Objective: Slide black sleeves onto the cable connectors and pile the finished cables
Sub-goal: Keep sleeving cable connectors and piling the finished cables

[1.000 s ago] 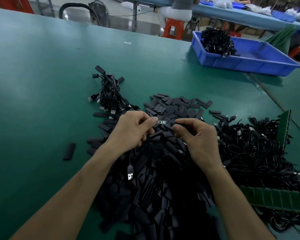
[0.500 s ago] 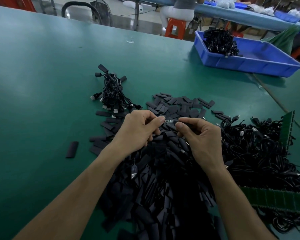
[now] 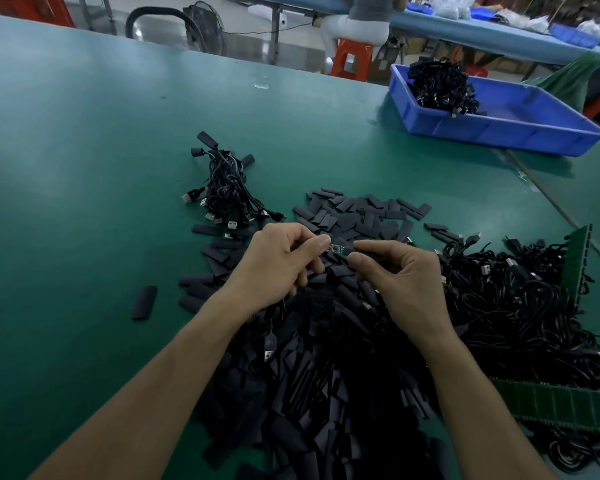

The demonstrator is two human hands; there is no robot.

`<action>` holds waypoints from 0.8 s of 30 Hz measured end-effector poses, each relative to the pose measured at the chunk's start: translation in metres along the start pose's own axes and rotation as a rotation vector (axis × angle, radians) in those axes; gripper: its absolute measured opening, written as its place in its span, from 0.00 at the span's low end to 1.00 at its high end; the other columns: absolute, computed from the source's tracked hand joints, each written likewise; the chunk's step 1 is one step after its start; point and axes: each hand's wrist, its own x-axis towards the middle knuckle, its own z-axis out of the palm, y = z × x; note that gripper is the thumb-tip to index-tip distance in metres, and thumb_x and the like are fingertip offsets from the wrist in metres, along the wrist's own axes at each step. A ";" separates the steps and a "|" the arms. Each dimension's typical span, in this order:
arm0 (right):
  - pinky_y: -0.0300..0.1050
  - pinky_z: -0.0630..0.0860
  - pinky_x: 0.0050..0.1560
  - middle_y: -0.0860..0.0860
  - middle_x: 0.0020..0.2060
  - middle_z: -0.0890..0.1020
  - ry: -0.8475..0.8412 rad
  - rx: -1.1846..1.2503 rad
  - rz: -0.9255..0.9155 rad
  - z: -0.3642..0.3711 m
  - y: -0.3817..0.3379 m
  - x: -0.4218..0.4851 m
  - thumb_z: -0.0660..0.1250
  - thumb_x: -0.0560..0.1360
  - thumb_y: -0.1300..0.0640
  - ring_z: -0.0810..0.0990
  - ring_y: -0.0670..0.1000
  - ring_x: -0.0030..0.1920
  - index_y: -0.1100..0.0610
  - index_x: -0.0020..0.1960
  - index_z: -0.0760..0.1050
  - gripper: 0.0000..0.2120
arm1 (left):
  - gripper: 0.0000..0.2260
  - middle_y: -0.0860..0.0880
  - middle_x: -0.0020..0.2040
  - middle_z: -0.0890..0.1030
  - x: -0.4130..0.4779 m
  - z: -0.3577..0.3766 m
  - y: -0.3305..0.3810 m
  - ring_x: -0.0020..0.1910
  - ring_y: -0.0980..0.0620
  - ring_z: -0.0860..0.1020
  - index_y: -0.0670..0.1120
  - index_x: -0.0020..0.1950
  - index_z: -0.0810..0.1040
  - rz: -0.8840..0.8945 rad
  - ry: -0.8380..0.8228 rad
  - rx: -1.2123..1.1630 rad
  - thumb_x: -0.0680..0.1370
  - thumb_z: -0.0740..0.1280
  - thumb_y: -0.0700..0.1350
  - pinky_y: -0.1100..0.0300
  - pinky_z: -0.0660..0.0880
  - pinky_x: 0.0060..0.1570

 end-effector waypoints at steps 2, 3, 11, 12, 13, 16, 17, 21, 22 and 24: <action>0.42 0.82 0.46 0.46 0.39 0.87 0.016 0.012 0.016 0.001 0.000 0.000 0.77 0.71 0.56 0.86 0.49 0.40 0.47 0.51 0.83 0.10 | 0.11 0.50 0.34 0.84 0.000 0.001 -0.001 0.24 0.58 0.75 0.47 0.42 0.79 -0.018 -0.008 -0.027 0.82 0.66 0.49 0.66 0.71 0.24; 0.43 0.82 0.47 0.47 0.40 0.87 0.014 0.014 0.016 0.002 0.000 -0.001 0.77 0.71 0.56 0.86 0.50 0.41 0.47 0.51 0.83 0.11 | 0.11 0.50 0.34 0.84 0.000 0.001 -0.002 0.24 0.58 0.75 0.47 0.42 0.79 -0.027 -0.011 -0.041 0.82 0.66 0.49 0.66 0.71 0.24; 0.40 0.81 0.49 0.46 0.42 0.87 -0.058 0.067 -0.031 0.000 -0.005 0.001 0.76 0.68 0.53 0.86 0.46 0.42 0.45 0.50 0.83 0.11 | 0.10 0.50 0.33 0.83 0.002 0.000 -0.003 0.25 0.58 0.75 0.45 0.44 0.81 -0.033 -0.033 -0.111 0.82 0.66 0.47 0.66 0.71 0.24; 0.41 0.81 0.49 0.45 0.42 0.87 -0.064 0.051 -0.032 0.000 -0.004 0.001 0.76 0.69 0.54 0.86 0.46 0.43 0.45 0.50 0.83 0.11 | 0.09 0.51 0.33 0.83 0.002 0.000 -0.003 0.26 0.58 0.75 0.46 0.45 0.81 -0.026 -0.034 -0.110 0.82 0.66 0.46 0.66 0.71 0.24; 0.40 0.81 0.49 0.45 0.42 0.87 -0.067 0.042 -0.037 0.000 -0.004 0.001 0.76 0.69 0.54 0.86 0.46 0.43 0.45 0.50 0.83 0.11 | 0.09 0.51 0.33 0.83 0.002 0.000 -0.003 0.26 0.58 0.75 0.46 0.45 0.81 -0.021 -0.037 -0.110 0.82 0.66 0.46 0.66 0.71 0.24; 0.36 0.80 0.45 0.44 0.40 0.87 -0.041 0.061 -0.068 0.001 -0.004 -0.002 0.75 0.68 0.51 0.85 0.45 0.39 0.46 0.50 0.83 0.10 | 0.09 0.51 0.32 0.83 0.002 0.000 -0.002 0.26 0.58 0.76 0.48 0.45 0.82 -0.028 -0.046 -0.093 0.82 0.66 0.47 0.66 0.71 0.25; 0.36 0.80 0.43 0.45 0.38 0.87 -0.022 0.064 -0.078 0.002 -0.004 -0.003 0.75 0.69 0.52 0.85 0.45 0.38 0.46 0.49 0.83 0.09 | 0.09 0.52 0.32 0.82 0.002 0.000 -0.003 0.26 0.58 0.76 0.49 0.45 0.82 -0.031 -0.051 -0.074 0.82 0.66 0.47 0.66 0.72 0.25; 0.39 0.81 0.44 0.47 0.38 0.86 0.008 0.036 -0.076 0.003 -0.004 -0.002 0.77 0.71 0.58 0.85 0.46 0.39 0.46 0.49 0.82 0.10 | 0.08 0.53 0.33 0.82 0.000 0.000 -0.002 0.27 0.58 0.76 0.52 0.45 0.83 0.010 -0.045 0.024 0.82 0.67 0.47 0.66 0.73 0.26; 0.38 0.81 0.44 0.46 0.38 0.86 -0.009 0.030 -0.074 0.003 -0.004 -0.002 0.76 0.71 0.59 0.85 0.46 0.39 0.47 0.49 0.82 0.10 | 0.07 0.53 0.33 0.82 0.000 0.000 -0.002 0.27 0.58 0.76 0.52 0.46 0.84 0.028 -0.044 0.044 0.82 0.67 0.46 0.66 0.73 0.26; 0.36 0.80 0.44 0.45 0.38 0.86 -0.056 0.014 -0.076 0.002 -0.005 -0.003 0.76 0.72 0.59 0.85 0.45 0.39 0.47 0.49 0.82 0.09 | 0.07 0.53 0.32 0.81 0.000 0.001 -0.001 0.27 0.59 0.76 0.50 0.48 0.84 0.056 -0.037 0.069 0.82 0.67 0.45 0.66 0.73 0.26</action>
